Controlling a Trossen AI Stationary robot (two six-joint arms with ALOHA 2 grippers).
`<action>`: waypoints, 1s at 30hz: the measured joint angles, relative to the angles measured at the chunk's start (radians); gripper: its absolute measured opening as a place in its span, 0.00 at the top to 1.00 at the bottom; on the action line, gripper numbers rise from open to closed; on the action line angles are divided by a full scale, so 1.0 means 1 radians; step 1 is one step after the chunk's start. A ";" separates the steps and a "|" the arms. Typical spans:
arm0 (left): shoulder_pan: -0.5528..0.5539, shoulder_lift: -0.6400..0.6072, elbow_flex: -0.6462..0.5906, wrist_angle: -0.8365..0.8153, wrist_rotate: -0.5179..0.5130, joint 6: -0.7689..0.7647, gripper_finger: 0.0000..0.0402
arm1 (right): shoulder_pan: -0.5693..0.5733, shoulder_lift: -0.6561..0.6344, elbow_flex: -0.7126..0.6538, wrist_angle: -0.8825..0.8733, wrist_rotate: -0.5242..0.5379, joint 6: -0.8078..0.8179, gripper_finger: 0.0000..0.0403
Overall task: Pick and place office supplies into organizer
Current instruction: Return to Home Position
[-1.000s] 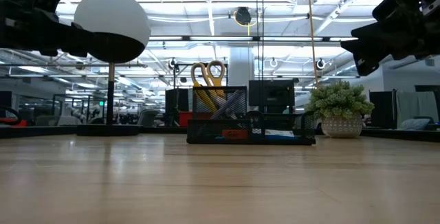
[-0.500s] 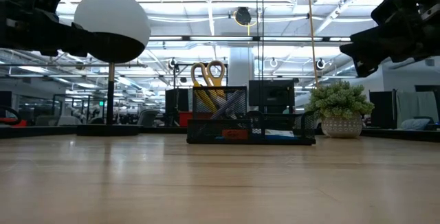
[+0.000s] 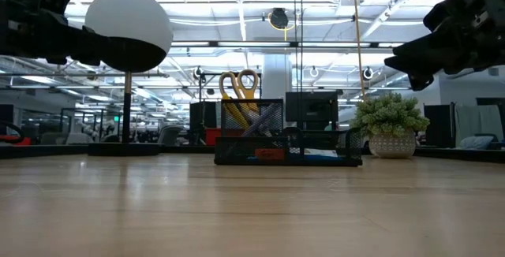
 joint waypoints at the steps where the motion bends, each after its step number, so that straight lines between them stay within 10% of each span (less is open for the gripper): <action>1: 0.000 0.000 -0.001 0.005 0.000 0.000 0.52 | 0.000 0.000 0.000 0.000 0.000 0.021 0.68; 30: 0.000 0.000 -0.002 0.051 -0.003 -0.003 0.52 | 0.000 0.000 0.000 0.005 -0.001 0.087 0.68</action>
